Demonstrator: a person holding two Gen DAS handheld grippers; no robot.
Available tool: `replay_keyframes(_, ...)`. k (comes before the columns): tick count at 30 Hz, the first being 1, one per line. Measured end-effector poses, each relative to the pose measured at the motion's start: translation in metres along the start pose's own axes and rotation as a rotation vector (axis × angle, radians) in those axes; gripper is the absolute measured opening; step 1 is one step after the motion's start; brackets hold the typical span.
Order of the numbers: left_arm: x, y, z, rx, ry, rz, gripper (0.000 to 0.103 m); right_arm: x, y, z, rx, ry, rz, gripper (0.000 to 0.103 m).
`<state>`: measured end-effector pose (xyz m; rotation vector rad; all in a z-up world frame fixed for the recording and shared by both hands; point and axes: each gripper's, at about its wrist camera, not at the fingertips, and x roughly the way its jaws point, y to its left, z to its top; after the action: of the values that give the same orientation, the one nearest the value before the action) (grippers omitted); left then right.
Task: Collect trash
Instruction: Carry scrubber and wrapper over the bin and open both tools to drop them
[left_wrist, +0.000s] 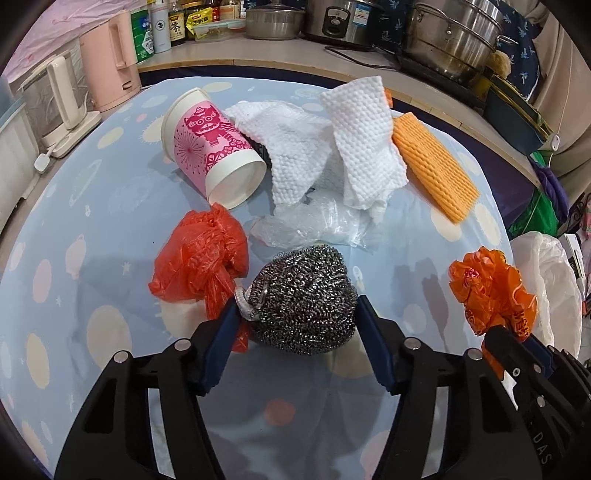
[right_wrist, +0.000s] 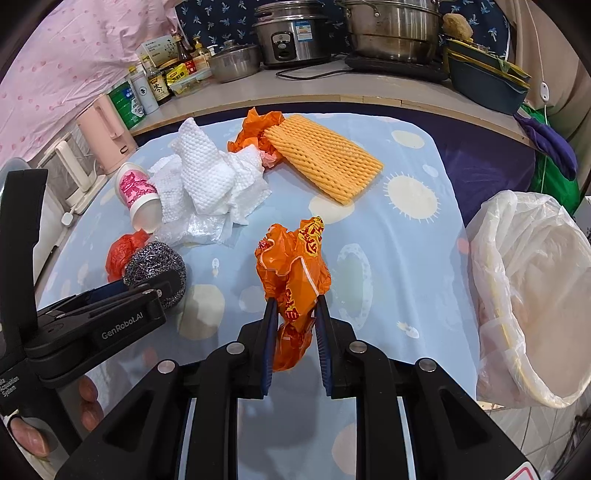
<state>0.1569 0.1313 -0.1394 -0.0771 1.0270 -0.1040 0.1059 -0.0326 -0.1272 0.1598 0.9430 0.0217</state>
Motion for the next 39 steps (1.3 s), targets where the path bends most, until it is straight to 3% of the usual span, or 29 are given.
replay_keyframes(24,-0.088,-0.043,-0.023,0.074,-0.102,-0.054,0.059,-0.067,-0.031,-0.012,0.042,-0.119,0.035,0.019)
replay_keyframes(34,-0.065,-0.033,-0.060,0.045,0.014,-0.106,0.061,-0.062,-0.038,-0.034,0.044,-0.071,0.039,0.019)
replay_keyframes(39,-0.071,-0.024,-0.069,0.050,-0.012,-0.080,0.068,-0.059,-0.037,-0.041,0.042,-0.051,0.039,0.019)
